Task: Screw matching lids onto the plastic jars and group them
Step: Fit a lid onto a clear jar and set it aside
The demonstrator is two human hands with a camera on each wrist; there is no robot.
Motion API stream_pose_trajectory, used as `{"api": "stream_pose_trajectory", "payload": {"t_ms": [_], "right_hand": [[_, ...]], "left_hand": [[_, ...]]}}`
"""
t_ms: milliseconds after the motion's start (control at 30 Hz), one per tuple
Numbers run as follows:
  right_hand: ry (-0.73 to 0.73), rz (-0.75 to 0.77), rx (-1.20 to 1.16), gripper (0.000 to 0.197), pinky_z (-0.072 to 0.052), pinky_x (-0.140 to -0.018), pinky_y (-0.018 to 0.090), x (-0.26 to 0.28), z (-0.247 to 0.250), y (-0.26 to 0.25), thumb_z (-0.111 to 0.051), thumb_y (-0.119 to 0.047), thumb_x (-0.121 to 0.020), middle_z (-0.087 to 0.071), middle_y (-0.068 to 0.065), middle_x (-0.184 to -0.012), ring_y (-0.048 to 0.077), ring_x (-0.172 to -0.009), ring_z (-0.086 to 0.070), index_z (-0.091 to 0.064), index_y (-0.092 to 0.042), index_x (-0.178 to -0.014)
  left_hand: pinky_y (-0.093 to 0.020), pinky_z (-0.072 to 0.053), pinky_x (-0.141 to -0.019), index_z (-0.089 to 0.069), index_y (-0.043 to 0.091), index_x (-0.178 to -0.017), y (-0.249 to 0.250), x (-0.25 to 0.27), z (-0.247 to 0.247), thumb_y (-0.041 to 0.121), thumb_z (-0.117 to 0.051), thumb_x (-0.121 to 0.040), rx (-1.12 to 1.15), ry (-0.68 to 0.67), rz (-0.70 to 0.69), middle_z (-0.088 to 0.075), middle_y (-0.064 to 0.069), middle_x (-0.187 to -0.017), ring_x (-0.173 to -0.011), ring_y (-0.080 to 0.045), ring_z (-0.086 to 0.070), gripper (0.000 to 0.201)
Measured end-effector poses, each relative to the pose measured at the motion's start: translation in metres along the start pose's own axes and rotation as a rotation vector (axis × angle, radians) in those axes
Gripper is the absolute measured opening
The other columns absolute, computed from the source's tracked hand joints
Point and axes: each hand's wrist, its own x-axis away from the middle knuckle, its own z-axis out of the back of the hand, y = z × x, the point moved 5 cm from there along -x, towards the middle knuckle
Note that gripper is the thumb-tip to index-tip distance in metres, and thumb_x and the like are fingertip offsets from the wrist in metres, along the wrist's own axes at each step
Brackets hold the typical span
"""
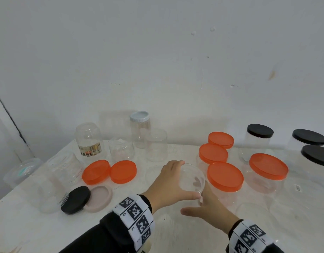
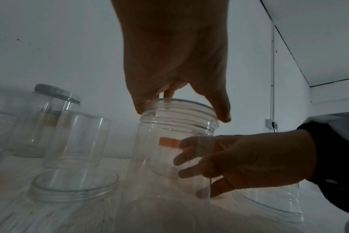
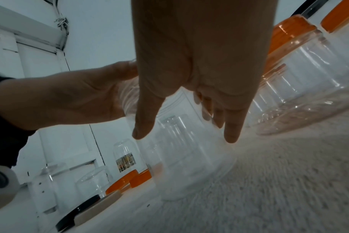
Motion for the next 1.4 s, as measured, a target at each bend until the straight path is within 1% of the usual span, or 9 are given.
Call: {"api": "stream_pose_trajectory", "payload": {"t_ms": [233, 433, 533, 667, 800, 967, 1067, 1167, 1400], "right_hand": [[-0.005, 0.011, 0.021, 0.12, -0.023, -0.112, 0.026, -0.002, -0.001, 0.002, -0.086, -0.044, -0.065, -0.022, -0.011, -0.152, 0.004, -0.139, -0.022, -0.005, -0.027, -0.152], [0.006, 0.033, 0.002, 0.096, -0.027, -0.096, 0.013, 0.0, -0.001, 0.003, -0.086, -0.043, -0.064, -0.03, -0.023, -0.138, -0.018, -0.12, -0.028, -0.013, -0.057, -0.124], [0.016, 0.027, 0.013, 0.101, -0.025, -0.101, 0.018, 0.0, 0.0, 0.002, -0.086, -0.043, -0.064, -0.029, -0.02, -0.141, -0.006, -0.127, -0.029, -0.012, -0.051, -0.131], [-0.054, 0.022, 0.06, 0.119, -0.026, -0.104, 0.017, 0.002, 0.003, -0.006, -0.089, -0.045, -0.056, -0.022, -0.025, -0.144, -0.003, -0.132, -0.025, -0.005, -0.047, -0.14], [-0.117, -0.042, 0.142, 0.148, -0.019, -0.111, 0.023, 0.003, 0.021, -0.02, -0.089, -0.047, -0.049, -0.006, -0.02, -0.152, -0.002, -0.135, -0.011, 0.018, -0.03, -0.15], [-0.209, 0.011, 0.409, 0.127, -0.015, -0.111, 0.024, -0.007, 0.029, -0.06, -0.08, -0.061, -0.059, 0.003, -0.021, -0.157, -0.003, -0.138, -0.007, 0.005, -0.037, -0.152], [-0.291, 0.013, 0.613, 0.112, -0.017, -0.117, 0.035, -0.017, 0.017, -0.076, -0.074, -0.06, -0.07, 0.002, -0.013, -0.16, 0.011, -0.146, -0.003, 0.0, -0.039, -0.152], [-0.344, -0.02, 0.796, 0.104, -0.032, -0.11, 0.042, -0.025, 0.008, -0.086, -0.071, -0.057, -0.073, -0.009, -0.008, -0.157, 0.023, -0.14, -0.016, -0.005, -0.039, -0.152], [-0.399, -0.104, 0.953, 0.102, -0.044, -0.097, 0.042, -0.037, 0.005, -0.097, -0.077, -0.054, -0.067, -0.029, -0.007, -0.135, 0.019, -0.118, -0.034, -0.016, -0.042, -0.148]], "left_hand": [[-0.019, -0.02, -0.103, -0.014, 0.024, -0.15, -0.002, 0.0, -0.004, 0.059, -0.074, -0.07, -0.008, 0.015, -0.009, -0.018, 0.01, -0.151, -0.138, -0.008, -0.016, 0.106], [-0.02, -0.02, -0.104, -0.011, 0.026, -0.151, -0.01, 0.002, -0.006, 0.062, -0.074, -0.068, 0.003, 0.007, 0.026, -0.018, 0.011, -0.153, -0.139, -0.008, -0.016, 0.11], [-0.021, -0.018, -0.106, -0.006, 0.031, -0.151, -0.012, 0.001, -0.007, 0.062, -0.076, -0.066, 0.037, -0.008, 0.013, -0.016, 0.013, -0.154, -0.14, -0.006, -0.014, 0.115], [-0.025, -0.018, -0.108, 0.008, 0.043, -0.148, -0.02, 0.004, -0.006, 0.064, -0.081, -0.057, 0.181, -0.029, 0.039, -0.009, 0.02, -0.155, -0.141, -0.005, -0.012, 0.129], [-0.025, -0.02, -0.106, 0.015, 0.045, -0.146, -0.041, 0.008, -0.001, 0.055, -0.086, -0.056, 0.346, -0.096, 0.11, -0.013, 0.019, -0.153, -0.138, -0.005, -0.018, 0.136], [-0.023, -0.023, -0.106, 0.018, 0.045, -0.147, -0.057, 0.013, -0.014, 0.043, -0.088, -0.06, 0.445, -0.208, 0.146, -0.016, 0.021, -0.143, -0.133, -0.004, -0.02, 0.137], [-0.019, -0.03, -0.107, 0.01, 0.046, -0.147, -0.057, 0.011, -0.023, 0.04, -0.088, -0.06, 0.503, -0.191, 0.135, -0.018, 0.021, -0.144, -0.137, -0.006, -0.026, 0.131], [-0.003, -0.039, -0.087, -0.014, 0.06, -0.126, -0.055, 0.007, -0.027, 0.037, -0.087, -0.061, 0.517, -0.144, 0.077, -0.03, 0.028, -0.136, -0.124, 0.009, -0.037, 0.101], [-0.008, -0.037, -0.09, -0.023, 0.056, -0.124, -0.06, 0.008, -0.03, 0.037, -0.087, -0.059, 0.561, -0.113, 0.073, -0.034, 0.033, -0.133, -0.123, 0.012, -0.036, 0.093]]}}
